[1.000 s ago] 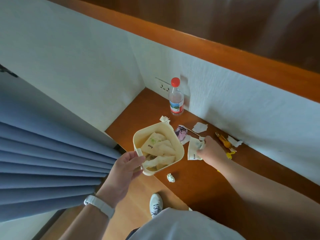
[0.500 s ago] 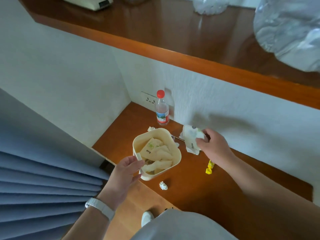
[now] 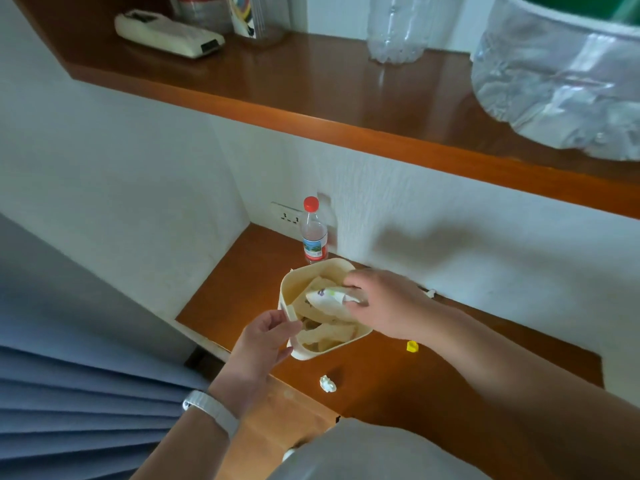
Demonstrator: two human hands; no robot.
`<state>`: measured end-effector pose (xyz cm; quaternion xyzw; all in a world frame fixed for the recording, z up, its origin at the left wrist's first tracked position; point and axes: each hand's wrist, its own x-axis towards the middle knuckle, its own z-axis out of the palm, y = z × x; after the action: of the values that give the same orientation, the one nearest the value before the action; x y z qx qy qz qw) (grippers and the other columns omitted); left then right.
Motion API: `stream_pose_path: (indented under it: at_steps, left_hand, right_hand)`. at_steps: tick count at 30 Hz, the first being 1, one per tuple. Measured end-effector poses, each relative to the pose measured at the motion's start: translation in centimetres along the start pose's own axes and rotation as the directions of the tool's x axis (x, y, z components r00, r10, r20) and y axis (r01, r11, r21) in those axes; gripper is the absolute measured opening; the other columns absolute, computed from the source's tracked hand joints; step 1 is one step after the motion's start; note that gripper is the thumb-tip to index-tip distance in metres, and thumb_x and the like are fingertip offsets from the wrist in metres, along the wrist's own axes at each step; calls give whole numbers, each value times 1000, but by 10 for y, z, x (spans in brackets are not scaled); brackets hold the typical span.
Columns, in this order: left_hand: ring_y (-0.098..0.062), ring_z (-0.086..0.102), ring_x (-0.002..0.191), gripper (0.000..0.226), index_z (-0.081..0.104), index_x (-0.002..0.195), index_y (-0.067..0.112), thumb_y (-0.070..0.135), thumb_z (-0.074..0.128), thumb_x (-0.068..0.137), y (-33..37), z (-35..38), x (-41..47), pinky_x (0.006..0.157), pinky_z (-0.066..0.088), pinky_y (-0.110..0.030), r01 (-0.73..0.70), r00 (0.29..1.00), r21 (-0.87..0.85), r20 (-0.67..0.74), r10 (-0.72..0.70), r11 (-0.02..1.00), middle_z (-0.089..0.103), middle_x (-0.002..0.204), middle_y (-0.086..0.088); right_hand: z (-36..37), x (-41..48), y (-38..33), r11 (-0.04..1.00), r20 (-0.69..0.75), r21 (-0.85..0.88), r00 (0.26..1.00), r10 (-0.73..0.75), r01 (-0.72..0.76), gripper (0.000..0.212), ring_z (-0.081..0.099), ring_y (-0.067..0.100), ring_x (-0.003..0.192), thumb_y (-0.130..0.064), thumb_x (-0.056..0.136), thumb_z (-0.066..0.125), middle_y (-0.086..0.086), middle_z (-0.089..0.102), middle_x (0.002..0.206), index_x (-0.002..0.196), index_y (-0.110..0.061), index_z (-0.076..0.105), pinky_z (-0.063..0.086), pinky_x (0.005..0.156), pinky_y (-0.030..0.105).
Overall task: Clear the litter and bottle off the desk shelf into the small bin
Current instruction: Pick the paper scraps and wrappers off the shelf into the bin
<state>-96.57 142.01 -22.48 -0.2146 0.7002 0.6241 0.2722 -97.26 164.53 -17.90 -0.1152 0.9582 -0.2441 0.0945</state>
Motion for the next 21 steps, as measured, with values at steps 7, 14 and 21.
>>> stream_pose_path:
  at_steps: [7, 14, 21]
  left_hand:
    - [-22, 72, 112, 18, 70, 112, 17, 24, 71, 95, 2, -7, 2, 104, 56, -44, -11, 1000, 29, 22, 11, 1000, 78, 113, -3]
    - [-23, 71, 113, 23, 70, 114, 17, 25, 74, 93, 2, 0, 1, 104, 56, -42, -29, 997, 38, 68, 27, 999, 76, 115, -5]
    - [-22, 71, 112, 19, 70, 113, 14, 21, 70, 95, 1, 1, 5, 96, 58, -35, -1, 999, 3, 52, 0, 1000, 77, 113, -6]
  right_hand:
    - [8, 5, -8, 987, 319, -120, 946, -61, 105, 11, 56, 14, 72, -21, 92, 52, -1, 61, 85, 95, -20, 62, 38, 55, 26]
    - [26, 23, -15, 978, 466, -157, 883, -52, 140, 23, 54, 8, 69, -17, 93, 54, -15, 52, 76, 111, -27, 64, 39, 55, 19]
    - [9, 20, -1, 997, 444, 52, 893, -72, 54, 44, 63, 13, 88, -39, 85, 66, -13, 61, 107, 127, -30, 54, 56, 68, 28]
